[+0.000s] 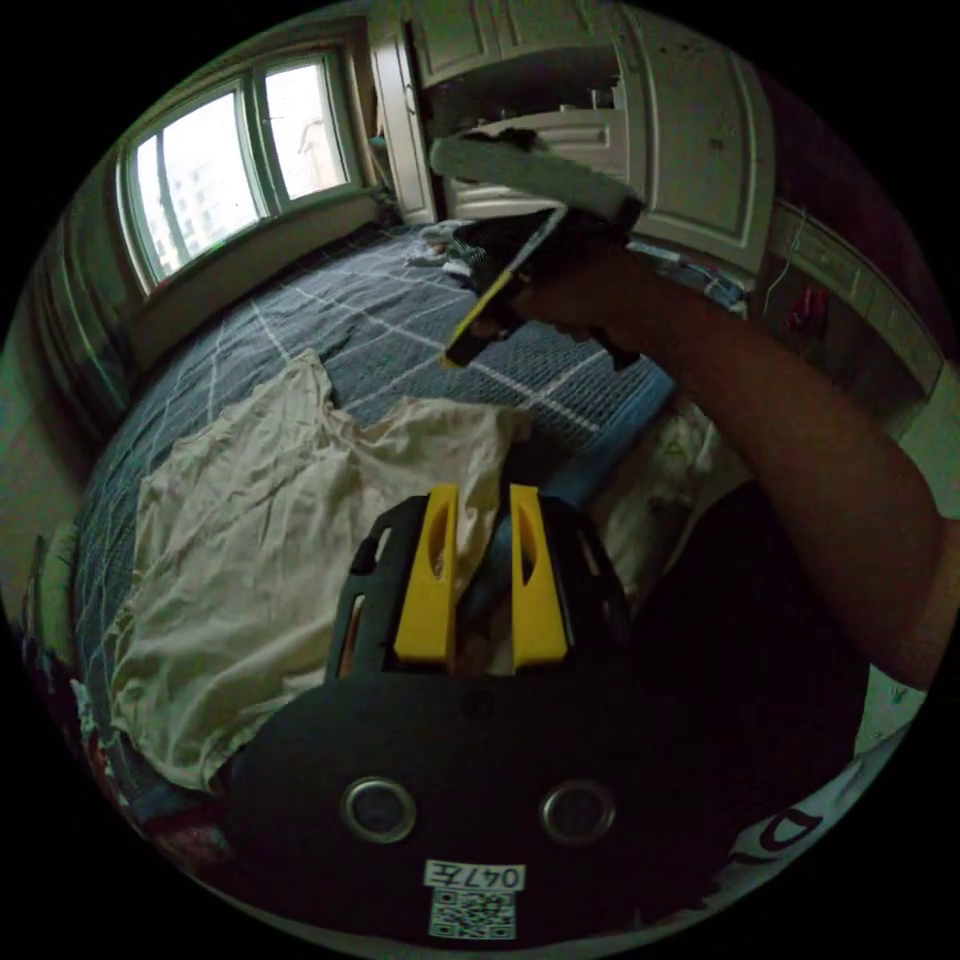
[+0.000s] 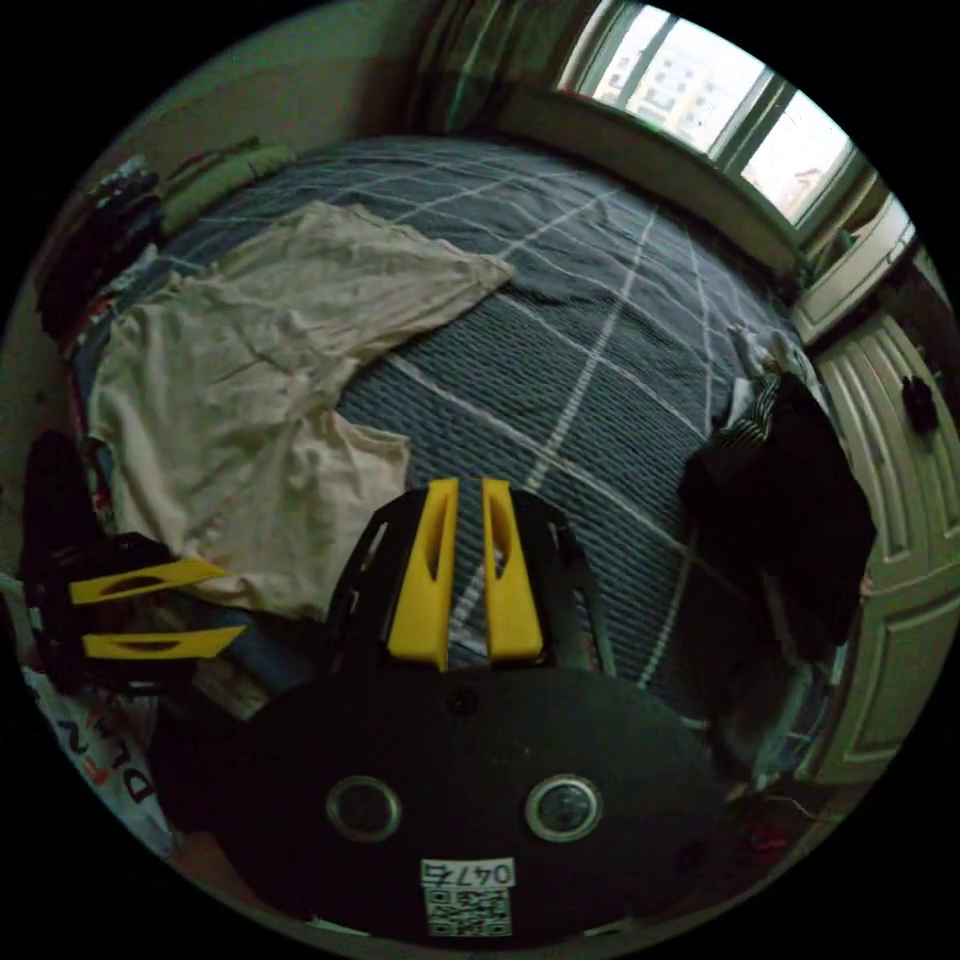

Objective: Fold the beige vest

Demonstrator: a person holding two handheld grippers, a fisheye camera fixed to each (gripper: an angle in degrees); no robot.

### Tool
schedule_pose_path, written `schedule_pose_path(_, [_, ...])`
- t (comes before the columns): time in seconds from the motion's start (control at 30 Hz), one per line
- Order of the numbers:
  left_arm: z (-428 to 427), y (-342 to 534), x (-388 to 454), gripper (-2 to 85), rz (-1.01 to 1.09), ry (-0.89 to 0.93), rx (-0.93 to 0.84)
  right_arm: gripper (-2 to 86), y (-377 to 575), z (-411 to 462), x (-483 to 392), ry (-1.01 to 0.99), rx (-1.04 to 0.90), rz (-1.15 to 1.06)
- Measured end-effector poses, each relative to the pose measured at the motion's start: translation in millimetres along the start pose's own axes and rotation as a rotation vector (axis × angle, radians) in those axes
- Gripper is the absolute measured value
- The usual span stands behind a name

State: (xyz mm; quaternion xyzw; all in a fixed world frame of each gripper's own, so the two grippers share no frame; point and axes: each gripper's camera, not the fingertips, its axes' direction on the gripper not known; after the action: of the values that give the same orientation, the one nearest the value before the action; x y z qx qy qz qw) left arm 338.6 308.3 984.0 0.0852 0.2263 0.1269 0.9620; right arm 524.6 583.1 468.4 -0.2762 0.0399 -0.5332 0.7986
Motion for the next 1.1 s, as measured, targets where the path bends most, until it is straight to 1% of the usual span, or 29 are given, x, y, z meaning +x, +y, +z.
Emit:
schedule_pose_path(0.03, [-3, -3, 3, 8.3, 0.012, -0.009, 0.015, 1.3, 7, -4, 6, -0.036, 0.047, 0.024])
schedule_pose_path(0.07, [-6, -10, 12, 8.4, 0.065, -0.032, 0.033, 1.7, 15, -8, 13, -0.114, 0.110, 0.045])
schedule_pose_path(0.13, [-2, -24, 28, 9.4, 0.171, -0.095, 0.018, 2.4, 24, -6, 23, -0.212, 0.150, 0.070])
schedule_pose_path(0.17, [6, -32, 37, 9.7, 0.229, -0.139, -0.005, 3.1, 29, -2, 28, -0.229, 0.131, 0.091])
schedule_pose_path(0.23, [21, -42, 47, 10.3, 0.279, -0.178, -0.038, 3.6, 37, 1, 35, -0.194, 0.114, 0.128])
schedule_pose_path(0.3, [44, -52, 58, 10.8, 0.360, -0.161, -0.163, 3.5, 46, -1, 40, -0.182, 0.145, 0.157])
schedule_pose_path(0.37, [50, -54, 64, 10.3, 0.402, -0.171, -0.188, 2.9, 56, -2, 47, -0.235, 0.210, 0.189])
schedule_pose_path(0.43, [51, -56, 66, 8.3, 0.422, -0.175, -0.196, 2.6, 59, 3, 49, -0.276, 0.223, 0.194])
schedule_pose_path(0.47, [50, -57, 62, 4.7, 0.392, -0.150, -0.194, 2.4, 58, 9, 50, -0.296, 0.207, 0.188])
schedule_pose_path(0.5, [46, -55, 55, 2.3, 0.325, -0.156, -0.150, 2.4, 58, 13, 50, -0.302, 0.195, 0.185])
schedule_pose_path(0.53, [42, -53, 51, 1.7, 0.290, -0.165, -0.108, 2.3, 56, 21, 50, -0.310, 0.172, 0.179])
schedule_pose_path(0.57, [32, -46, 42, 0.9, 0.202, -0.173, -0.019, 2.4, 54, 28, 50, -0.318, 0.156, 0.176])
schedule_pose_path(0.6, [21, -38, 30, 0.4, 0.103, -0.152, 0.055, 2.5, 53, 31, 50, -0.324, 0.151, 0.174])
schedule_pose_path(0.63, [17, -34, 24, 0.3, 0.057, -0.129, 0.088, 2.8, 50, 36, 49, -0.345, 0.150, 0.168])
schedule_pose_path(0.7, [4, -15, 1, -0.1, -0.114, -0.067, 0.181, 3.2, 45, 43, 46, -0.383, 0.143, 0.153])
schedule_pose_path(0.8, [0, 4, -23, -0.3, -0.257, -0.052, 0.199, 3.8, 33, 58, 38, -0.403, 0.112, 0.126])
schedule_pose_path(0.97, [3, 21, -44, -0.4, -0.295, -0.032, 0.181, 2.7, 16, 83, 29, -0.506, 0.073, 0.126])
schedule_pose_path(1.1, [-1, 33, -58, -0.4, -0.322, -0.038, 0.211, 0.2, 12, 80, 30, -0.477, 0.091, 0.155])
